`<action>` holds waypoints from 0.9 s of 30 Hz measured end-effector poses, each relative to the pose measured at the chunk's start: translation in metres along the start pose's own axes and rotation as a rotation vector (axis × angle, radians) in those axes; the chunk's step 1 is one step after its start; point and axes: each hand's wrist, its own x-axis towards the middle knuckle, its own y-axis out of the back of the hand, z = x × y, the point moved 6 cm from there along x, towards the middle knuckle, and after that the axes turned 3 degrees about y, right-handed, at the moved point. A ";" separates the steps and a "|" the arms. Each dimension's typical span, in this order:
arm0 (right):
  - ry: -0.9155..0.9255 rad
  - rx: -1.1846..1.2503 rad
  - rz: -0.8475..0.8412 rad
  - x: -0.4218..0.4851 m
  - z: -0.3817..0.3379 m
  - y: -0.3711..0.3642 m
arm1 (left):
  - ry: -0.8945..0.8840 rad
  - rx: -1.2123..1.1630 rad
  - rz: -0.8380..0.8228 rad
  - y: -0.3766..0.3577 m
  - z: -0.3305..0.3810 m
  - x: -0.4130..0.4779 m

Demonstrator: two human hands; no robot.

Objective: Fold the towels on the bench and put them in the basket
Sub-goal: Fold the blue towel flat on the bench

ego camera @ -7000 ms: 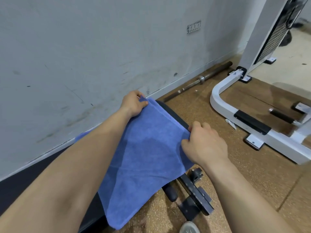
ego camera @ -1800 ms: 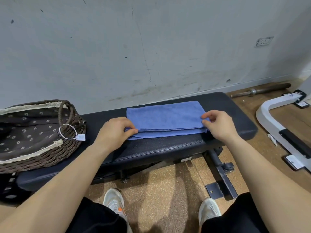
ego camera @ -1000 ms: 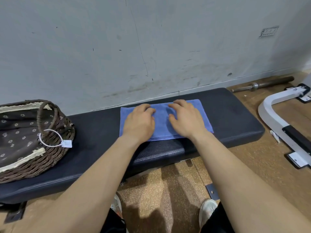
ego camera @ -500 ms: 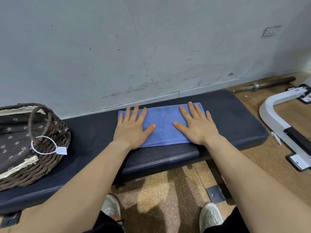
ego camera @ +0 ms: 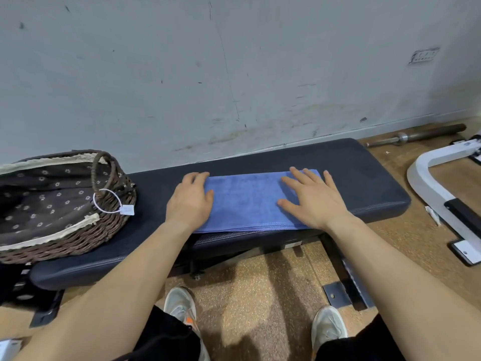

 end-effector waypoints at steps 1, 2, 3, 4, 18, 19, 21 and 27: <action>0.053 0.037 0.019 0.002 -0.007 0.006 | 0.029 -0.003 0.035 0.006 -0.003 0.002; 0.106 0.083 0.019 0.004 -0.015 0.009 | 0.062 0.000 0.039 0.010 -0.004 0.002; 0.152 0.126 0.005 0.006 -0.021 0.010 | 0.098 0.010 0.016 0.011 -0.006 0.003; 0.186 0.158 -0.016 0.008 -0.026 0.009 | 0.138 0.032 -0.020 0.011 -0.008 0.003; 0.207 0.356 -0.150 0.030 -0.032 -0.003 | 0.367 -0.561 -0.185 0.010 -0.025 0.015; 0.209 0.360 -0.154 0.030 -0.033 -0.003 | 0.366 -0.611 -0.171 0.013 -0.025 0.015; 0.214 0.364 -0.153 0.031 -0.037 -0.003 | 0.340 -0.694 -0.140 0.023 -0.019 0.015; 0.269 0.347 -0.113 0.041 -0.081 -0.012 | 0.275 -0.925 -0.128 0.053 -0.003 0.010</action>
